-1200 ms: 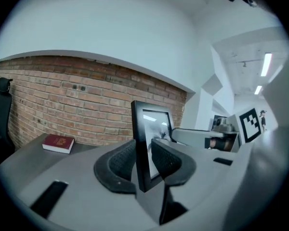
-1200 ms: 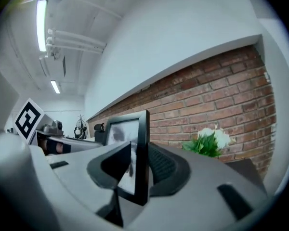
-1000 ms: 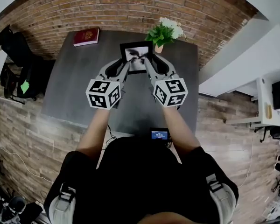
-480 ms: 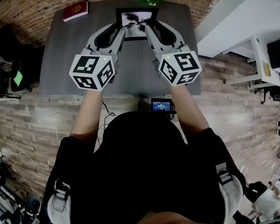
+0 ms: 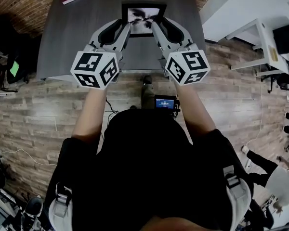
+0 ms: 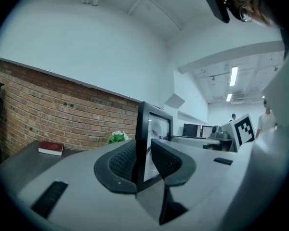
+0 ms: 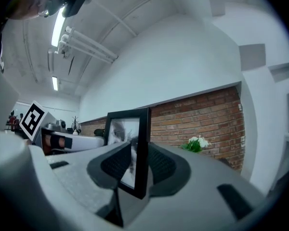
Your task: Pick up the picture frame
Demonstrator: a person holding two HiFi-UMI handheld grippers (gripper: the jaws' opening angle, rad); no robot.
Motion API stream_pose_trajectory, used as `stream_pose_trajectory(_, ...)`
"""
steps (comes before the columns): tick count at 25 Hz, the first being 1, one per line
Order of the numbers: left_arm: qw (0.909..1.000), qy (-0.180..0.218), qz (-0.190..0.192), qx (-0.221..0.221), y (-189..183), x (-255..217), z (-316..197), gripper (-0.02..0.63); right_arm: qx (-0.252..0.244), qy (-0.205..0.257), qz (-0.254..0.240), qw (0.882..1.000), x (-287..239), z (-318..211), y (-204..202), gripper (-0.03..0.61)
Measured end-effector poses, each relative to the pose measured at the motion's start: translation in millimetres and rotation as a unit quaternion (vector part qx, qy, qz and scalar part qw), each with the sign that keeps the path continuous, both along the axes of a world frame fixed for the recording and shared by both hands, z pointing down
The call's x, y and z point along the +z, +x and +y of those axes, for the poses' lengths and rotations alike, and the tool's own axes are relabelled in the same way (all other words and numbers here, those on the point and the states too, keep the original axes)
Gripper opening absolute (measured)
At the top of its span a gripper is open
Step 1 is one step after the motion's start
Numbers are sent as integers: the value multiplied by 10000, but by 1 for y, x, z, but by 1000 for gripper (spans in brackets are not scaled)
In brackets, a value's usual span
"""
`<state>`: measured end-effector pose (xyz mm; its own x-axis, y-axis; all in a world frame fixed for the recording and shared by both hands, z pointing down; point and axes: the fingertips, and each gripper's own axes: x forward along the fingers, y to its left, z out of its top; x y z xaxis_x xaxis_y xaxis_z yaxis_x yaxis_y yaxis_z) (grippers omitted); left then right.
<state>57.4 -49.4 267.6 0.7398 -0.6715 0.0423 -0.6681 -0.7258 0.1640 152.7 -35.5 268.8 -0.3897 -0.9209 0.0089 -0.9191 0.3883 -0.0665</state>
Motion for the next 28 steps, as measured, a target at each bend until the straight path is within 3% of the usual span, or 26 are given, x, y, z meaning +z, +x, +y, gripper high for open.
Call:
stream_pose_trajectory(6,9998,-218,-3,-10,-9,15,33,94,-19,-226,-50,9997,15,32,-9,114)
stream_pose_trajectory(13,9996,-261,23,-142,-9,21,65,94,-184,-140,-107,9997,18,61,-7,114)
stream_pose_trajectory(20,9994,-278,24,-223,36,20,74,89,-427,-246,-208,9986,26,72,39,114)
stream_pose_trajectory(28,9994,-317,-60,-107,102,19,63,86,-350,-325,-368,9982,31,56,104,114)
